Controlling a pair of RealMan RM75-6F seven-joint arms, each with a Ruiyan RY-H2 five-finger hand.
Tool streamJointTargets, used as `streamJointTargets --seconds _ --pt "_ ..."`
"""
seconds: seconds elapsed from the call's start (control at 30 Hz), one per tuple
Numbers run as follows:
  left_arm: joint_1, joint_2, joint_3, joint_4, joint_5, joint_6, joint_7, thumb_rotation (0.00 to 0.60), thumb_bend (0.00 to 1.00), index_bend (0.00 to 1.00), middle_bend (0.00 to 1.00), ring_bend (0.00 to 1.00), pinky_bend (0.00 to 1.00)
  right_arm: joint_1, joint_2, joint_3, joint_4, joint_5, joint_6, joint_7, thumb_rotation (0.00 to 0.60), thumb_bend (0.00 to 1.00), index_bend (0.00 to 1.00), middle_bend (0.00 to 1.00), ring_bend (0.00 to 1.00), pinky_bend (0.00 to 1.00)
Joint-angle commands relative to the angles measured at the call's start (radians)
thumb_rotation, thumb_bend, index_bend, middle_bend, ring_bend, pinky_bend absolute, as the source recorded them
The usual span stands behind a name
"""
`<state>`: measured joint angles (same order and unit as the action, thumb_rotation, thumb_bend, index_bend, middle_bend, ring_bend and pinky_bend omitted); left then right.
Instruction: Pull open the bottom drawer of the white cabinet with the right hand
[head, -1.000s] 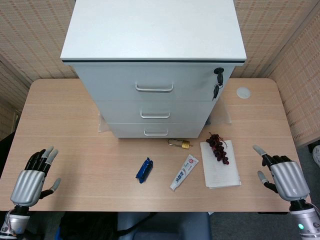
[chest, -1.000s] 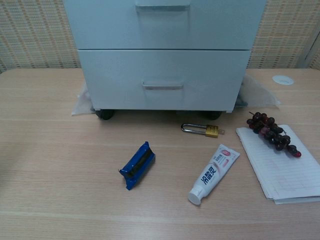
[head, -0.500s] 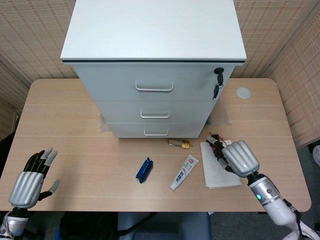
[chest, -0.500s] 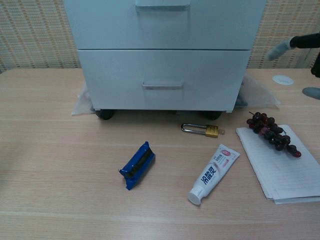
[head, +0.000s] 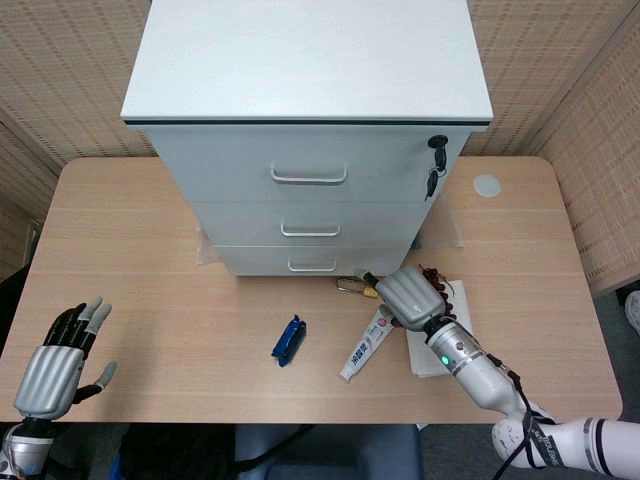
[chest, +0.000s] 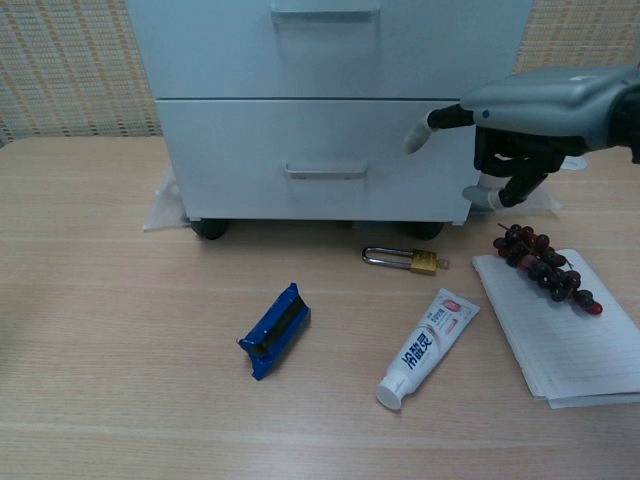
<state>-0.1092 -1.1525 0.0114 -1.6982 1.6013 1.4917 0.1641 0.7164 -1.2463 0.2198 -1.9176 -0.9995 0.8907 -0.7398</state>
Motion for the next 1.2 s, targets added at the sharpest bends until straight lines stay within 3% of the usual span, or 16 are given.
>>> streamJointTargets --seconds 0.03,0.63,1.2 --pt "0.001 0.001 0.000 0.002 -0.002 -0.001 -0.002 0.600 0.33 0.01 0.00 0.00 0.09 0.050 -0.048 -0.004 0.041 0.041 -0.003 -0.029 0.600 0.39 0.16 0.91 0.94 0.89" --pt "0.003 0.002 -0.003 0.013 -0.017 -0.008 -0.013 0.600 0.33 0.01 0.00 0.00 0.09 0.195 -0.164 -0.035 0.188 0.149 -0.002 -0.027 0.600 0.40 0.16 0.91 0.94 0.89" --pt "-0.002 -0.003 -0.005 0.016 -0.023 -0.022 -0.008 0.600 0.33 0.01 0.00 0.00 0.09 0.242 -0.153 -0.100 0.153 0.165 0.030 -0.047 0.600 0.39 0.16 0.90 0.94 0.89"
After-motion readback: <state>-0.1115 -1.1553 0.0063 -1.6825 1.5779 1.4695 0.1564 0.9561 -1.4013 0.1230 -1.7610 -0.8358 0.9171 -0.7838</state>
